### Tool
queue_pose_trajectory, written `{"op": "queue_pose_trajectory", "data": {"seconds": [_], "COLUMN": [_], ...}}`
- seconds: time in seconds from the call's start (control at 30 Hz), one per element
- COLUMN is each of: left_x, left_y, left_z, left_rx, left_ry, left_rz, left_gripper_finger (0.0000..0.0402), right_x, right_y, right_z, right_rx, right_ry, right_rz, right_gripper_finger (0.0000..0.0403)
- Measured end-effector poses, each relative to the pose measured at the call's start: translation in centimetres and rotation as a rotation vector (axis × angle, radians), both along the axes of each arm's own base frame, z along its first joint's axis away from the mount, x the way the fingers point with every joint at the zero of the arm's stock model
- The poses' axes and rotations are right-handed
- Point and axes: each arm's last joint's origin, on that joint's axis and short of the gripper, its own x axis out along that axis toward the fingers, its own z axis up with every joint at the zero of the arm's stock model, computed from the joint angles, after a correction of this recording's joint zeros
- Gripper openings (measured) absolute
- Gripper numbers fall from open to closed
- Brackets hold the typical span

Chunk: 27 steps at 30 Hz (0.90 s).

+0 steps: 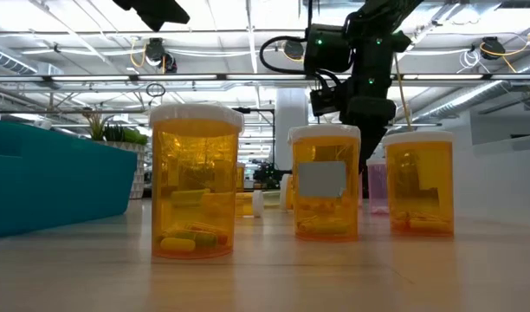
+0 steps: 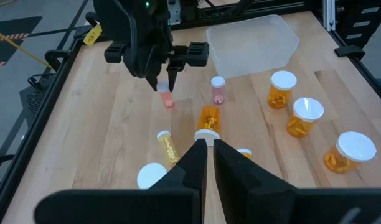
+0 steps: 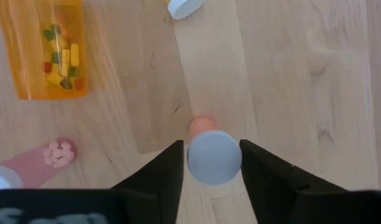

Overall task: Pick and place medicine bottles into bin by pill shape (circle, oval)
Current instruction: Put the pink bottled tablet into the transparent bin

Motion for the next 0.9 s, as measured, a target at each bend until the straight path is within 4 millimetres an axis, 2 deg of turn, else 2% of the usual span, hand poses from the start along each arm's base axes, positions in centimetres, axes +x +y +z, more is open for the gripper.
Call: {"op": "queue_pose_trajectory", "data": {"seconds": [0.23, 0.43, 0.67, 0.9], "left_x": [0.0, 0.0, 0.0, 0.0], "left_y": [0.0, 0.0, 0.0, 0.0], "left_z": [0.0, 0.0, 0.0, 0.0], "left_rx": [0.000, 0.000, 0.000, -0.014], "left_ry": [0.000, -0.002, -0.004, -0.005], "left_rz": [0.000, 0.000, 0.000, 0.009], "left_gripper_finger": [0.0033, 0.0033, 0.0033, 0.0033], "right_x": [-0.5, -1.7, -4.0, -6.9], "right_y": [0.5, 1.9, 5.1, 8.6], "right_z": [0.9, 3.4, 6.7, 8.8], "right_rx": [0.006, 0.019, 0.068, 0.141], "right_ry": [-0.005, -0.059, -0.132, -0.130], "right_rz": [-0.008, -0.045, -0.101, -0.176], "right_gripper_finger": [0.0113, 0.0120, 0.0118, 0.0117]}}
